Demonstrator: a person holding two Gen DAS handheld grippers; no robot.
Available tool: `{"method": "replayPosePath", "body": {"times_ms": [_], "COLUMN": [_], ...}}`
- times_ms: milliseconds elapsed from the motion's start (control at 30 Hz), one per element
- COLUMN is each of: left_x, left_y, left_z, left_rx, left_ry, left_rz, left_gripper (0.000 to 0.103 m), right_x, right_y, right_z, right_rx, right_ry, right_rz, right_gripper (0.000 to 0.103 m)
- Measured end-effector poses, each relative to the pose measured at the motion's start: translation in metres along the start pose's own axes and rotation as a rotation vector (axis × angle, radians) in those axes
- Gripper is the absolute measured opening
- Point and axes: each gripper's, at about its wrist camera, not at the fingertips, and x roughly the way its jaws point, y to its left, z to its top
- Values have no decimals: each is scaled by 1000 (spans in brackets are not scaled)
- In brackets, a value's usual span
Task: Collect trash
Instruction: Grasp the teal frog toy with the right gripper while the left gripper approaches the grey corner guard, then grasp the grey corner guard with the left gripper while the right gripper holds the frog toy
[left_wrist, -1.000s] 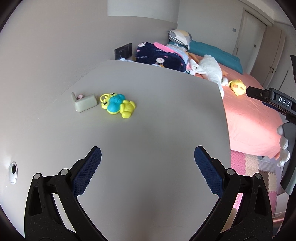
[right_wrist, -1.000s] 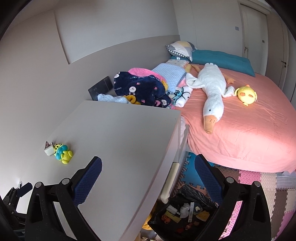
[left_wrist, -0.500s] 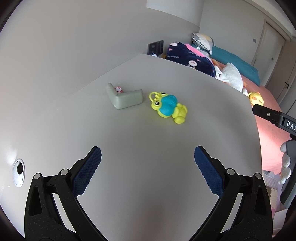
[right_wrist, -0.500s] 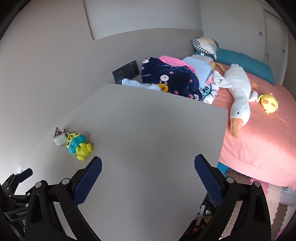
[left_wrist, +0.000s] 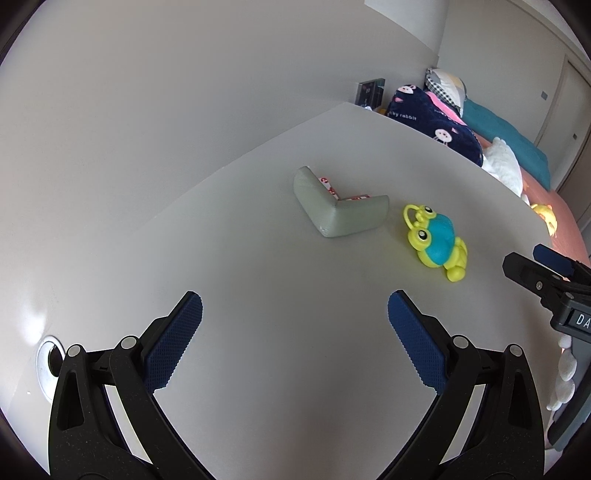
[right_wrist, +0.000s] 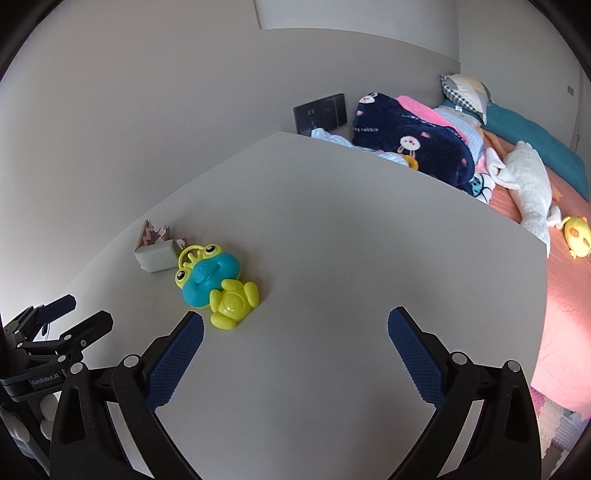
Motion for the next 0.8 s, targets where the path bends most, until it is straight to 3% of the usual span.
{"method": "replayPosePath", "body": {"times_ms": [333,567,667,800], "left_x": [12,19,22,26], "left_y": [31,29,28,24], "left_z": [13,20,23,27], "left_rx": [-26,6,12,24], "left_ry": [2,2,5,5], "left_rz": [42,55,57,57], "left_gripper": [97,97,97,97], "right_x": [38,63,70,72], "right_y": [38,55,55,45], "right_z": [12,21,25,34], "right_rx": [-86,-187,-208,-189], "right_ry": [48,80,86,79], "right_rz": [29,27,13,-16], "right_gripper": [100,99,87,57]}}
